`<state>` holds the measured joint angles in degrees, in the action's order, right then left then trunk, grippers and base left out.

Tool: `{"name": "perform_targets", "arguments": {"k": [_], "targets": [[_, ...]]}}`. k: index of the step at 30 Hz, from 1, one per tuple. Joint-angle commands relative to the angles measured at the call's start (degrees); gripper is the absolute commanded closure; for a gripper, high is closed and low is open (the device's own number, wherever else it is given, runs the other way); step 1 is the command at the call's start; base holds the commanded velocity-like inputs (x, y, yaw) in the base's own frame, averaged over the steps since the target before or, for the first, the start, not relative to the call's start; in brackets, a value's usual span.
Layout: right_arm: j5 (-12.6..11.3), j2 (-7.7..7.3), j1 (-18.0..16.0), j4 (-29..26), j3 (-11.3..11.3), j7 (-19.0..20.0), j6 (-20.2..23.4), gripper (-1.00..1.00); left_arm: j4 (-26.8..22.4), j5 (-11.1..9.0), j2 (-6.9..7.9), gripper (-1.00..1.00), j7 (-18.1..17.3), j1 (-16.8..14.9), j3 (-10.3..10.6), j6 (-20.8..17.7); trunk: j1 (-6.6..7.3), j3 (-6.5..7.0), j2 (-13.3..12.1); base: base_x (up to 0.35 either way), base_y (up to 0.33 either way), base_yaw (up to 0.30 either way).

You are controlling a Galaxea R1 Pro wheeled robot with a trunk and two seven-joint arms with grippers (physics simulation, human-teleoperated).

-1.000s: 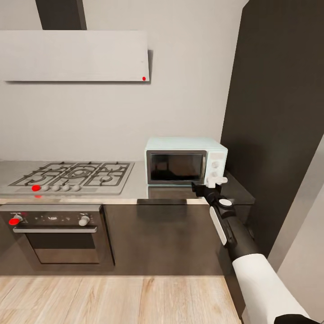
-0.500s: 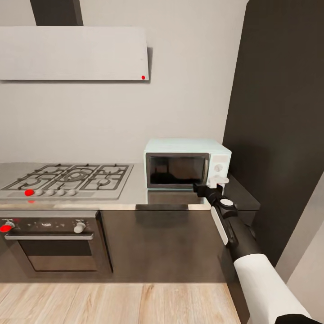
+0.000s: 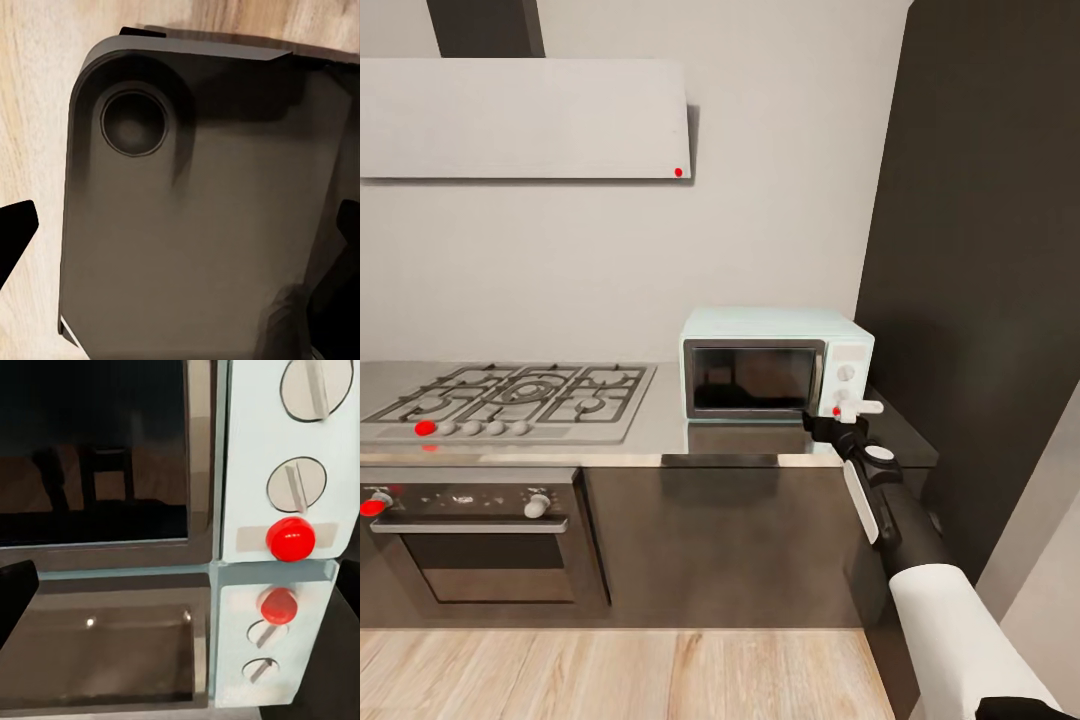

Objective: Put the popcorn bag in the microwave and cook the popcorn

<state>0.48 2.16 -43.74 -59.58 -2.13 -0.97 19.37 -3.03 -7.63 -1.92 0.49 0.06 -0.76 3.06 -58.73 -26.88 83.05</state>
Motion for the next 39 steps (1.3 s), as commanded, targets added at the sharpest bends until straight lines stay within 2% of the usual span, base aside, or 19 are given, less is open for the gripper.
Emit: {"name": "perform_targets", "arguments": {"k": [1,10,20,24,25,28,30,34,39], "targets": [[0.0,0.04,0.0,-0.1,0.0,-0.1,0.3,-1.00,0.0,-0.4,-0.01,-1.00,0.0,0.0,0.0,0.1,0.00,-0.05,0.0,0.000,0.000,0.000],[0.1,0.04,0.0,-0.1,-0.1,-0.1,-0.1,-1.00,-0.1,-0.5,-0.01,-1.00,0.1,0.0,0.0,0.1,0.00,-0.05,0.0,0.014,0.000,0.000],[0.0,0.04,0.0,0.0,-0.1,-0.2,-0.2,-1.00,0.0,-0.5,-0.01,-1.00,0.0,0.0,0.0,0.1,0.00,-0.05,0.0,0.272,0.000,0.000],[0.0,-0.02,0.0,0.2,-0.1,-0.3,-0.2,-1.00,-0.1,-0.5,-0.01,-1.00,0.0,0.0,0.0,0.1,0.00,-0.05,0.0,0.080,0.000,0.000],[0.0,-0.24,0.0,0.3,-0.1,-0.2,-0.3,-1.00,-0.1,-0.5,-0.01,-1.00,0.0,0.0,0.0,0.1,0.00,-0.05,0.0,0.013,0.000,0.000],[-0.2,-2.41,0.0,0.6,-0.1,0.0,-0.3,-1.00,-0.1,-0.5,-0.01,-1.00,0.1,0.0,0.0,0.1,0.00,-0.05,0.0,0.004,0.000,0.000],[0.0,-2.74,0.0,0.7,0.0,0.0,-0.3,-1.00,0.0,-0.5,-0.01,-1.00,0.1,0.0,0.0,0.1,0.00,-0.05,0.0,0.001,-0.018,0.000],[0.2,-2.83,0.0,0.5,0.2,-0.1,-0.3,-1.00,0.0,-0.5,-0.01,-1.00,0.1,0.0,0.0,0.1,0.00,-0.05,0.0,0.000,-0.152,0.000],[0.1,-2.01,0.0,0.3,0.4,-0.6,-0.2,-1.00,0.0,-0.5,-0.01,-1.00,0.1,0.0,-0.1,0.1,0.00,-0.05,0.0,0.000,-0.017,0.000]]}}
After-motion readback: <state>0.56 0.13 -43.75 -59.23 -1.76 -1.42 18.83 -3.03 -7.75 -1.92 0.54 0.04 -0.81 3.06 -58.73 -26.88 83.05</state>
